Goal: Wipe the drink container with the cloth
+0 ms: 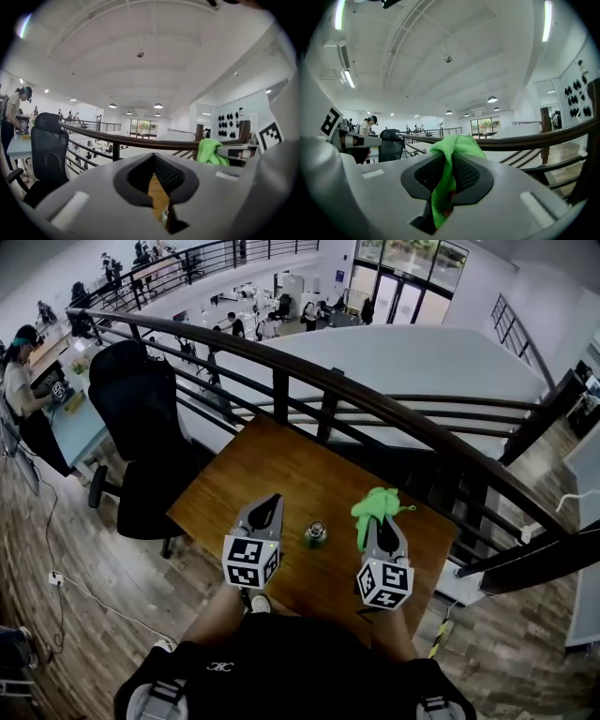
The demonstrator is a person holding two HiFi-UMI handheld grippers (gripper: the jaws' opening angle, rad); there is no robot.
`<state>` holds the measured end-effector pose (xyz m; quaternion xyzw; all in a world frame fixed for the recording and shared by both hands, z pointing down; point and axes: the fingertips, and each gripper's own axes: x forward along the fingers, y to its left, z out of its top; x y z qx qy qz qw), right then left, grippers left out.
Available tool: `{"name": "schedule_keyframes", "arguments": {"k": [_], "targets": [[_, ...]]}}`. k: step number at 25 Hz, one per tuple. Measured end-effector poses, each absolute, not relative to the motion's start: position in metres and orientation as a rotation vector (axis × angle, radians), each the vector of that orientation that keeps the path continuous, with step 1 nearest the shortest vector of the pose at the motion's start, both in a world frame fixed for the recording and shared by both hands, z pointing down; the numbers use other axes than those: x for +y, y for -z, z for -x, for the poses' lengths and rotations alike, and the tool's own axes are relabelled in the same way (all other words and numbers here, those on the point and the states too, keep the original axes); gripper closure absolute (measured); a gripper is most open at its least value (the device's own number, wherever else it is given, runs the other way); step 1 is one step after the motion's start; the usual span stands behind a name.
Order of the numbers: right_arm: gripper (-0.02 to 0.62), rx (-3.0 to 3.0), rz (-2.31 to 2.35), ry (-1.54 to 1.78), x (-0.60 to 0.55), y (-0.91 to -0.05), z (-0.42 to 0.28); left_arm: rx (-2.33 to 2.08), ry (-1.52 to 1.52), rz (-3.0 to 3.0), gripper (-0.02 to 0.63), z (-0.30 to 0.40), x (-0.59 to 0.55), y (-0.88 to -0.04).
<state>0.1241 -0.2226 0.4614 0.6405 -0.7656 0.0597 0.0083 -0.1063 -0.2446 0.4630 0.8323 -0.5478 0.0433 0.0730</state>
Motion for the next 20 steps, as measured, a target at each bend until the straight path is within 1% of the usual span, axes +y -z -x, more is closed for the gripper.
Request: {"name": "schedule_keyframes", "arguments": {"k": [5,11,18,19,20], "targets": [[0.549,-2.364,-2.021,-0.200,-0.230,-0.464,-0.125,-1.588,-0.164,-2.546,0.555,0.100,-0.256,-0.472],[0.549,-2.325,-2.052,-0.227,-0.227,-0.469,-0.135,-1.455,-0.301,-2.626,0.555,0.075,-0.257,-0.502],[0.549,-2.286,-2.075,-0.245,-0.218,-0.476,-0.137,-1.251,-0.334,-2.699,0.555,0.053,-0.245,-0.525],[0.549,-2.281,-2.077,-0.248,-0.217,-0.477,-0.137,-1.217,-0.335,-2.705,0.531,0.050,-0.243,-0.528],[0.549,-2.275,-2.079,-0.251,-0.216,-0.478,-0.136,-1.195,-0.341,-2.706,0.522,0.048,-0.242,-0.532]]}}
